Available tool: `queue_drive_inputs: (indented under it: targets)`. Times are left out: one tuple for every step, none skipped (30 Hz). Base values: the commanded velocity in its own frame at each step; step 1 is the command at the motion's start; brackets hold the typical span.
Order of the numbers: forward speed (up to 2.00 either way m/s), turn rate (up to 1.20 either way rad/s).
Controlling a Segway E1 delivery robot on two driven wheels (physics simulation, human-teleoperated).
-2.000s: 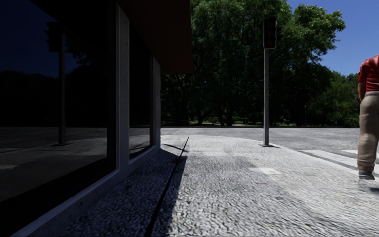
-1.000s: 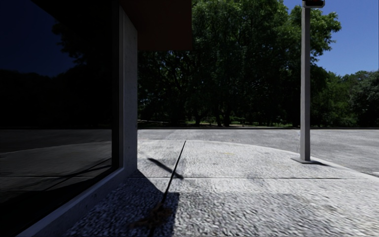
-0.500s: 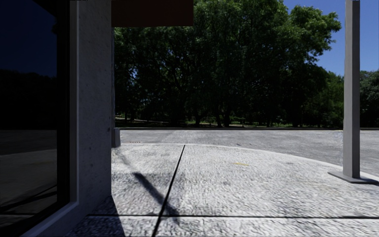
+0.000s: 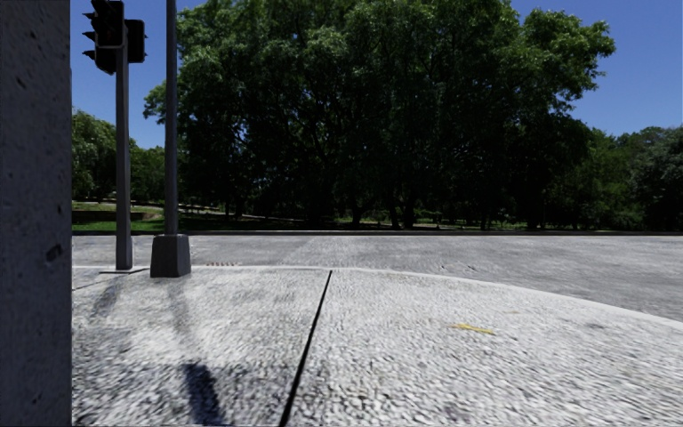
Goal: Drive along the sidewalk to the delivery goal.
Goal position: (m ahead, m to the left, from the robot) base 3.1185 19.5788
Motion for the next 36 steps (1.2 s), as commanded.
queue_drive_inputs:
  targets:
    - [1.69, 0.12]
    - [1.59, 0.29]
    - [1.54, 0.46]
    - [1.49, 0.53]
    - [1.46, 0.58]
    - [1.43, 0.65]
    - [1.43, 0.65]
    - [1.38, 0.68]
    - [1.33, 0.70]
    - [1.31, 0.71]
    - [1.31, 0.71]
    - [1.31, 0.71]
    - [1.31, 0.71]
    - [1.31, 0.72]
    - [1.30, 0.72]
    - [1.30, 0.72]
    - [1.30, 0.72]
    - [1.30, 0.72]
    - [1.30, 0.72]
    - [1.30, 0.72]
    - [1.30, 0.72]
    - [1.30, 0.72]
    - [1.30, 0.72]
    - [1.30, 0.69]
    - [1.30, 0.69]
    - [1.30, 0.68]
    - [1.30, 0.67]
    - [1.30, 0.67]
    - [1.30, 0.60]
    - [1.30, 0.60]
    - [1.30, 0.52]
    - [1.30, 0.50]
    - [1.30, 0.50]
    - [1.30, 0.50]
    - [1.30, 0.49]
    - [1.30, 0.49]
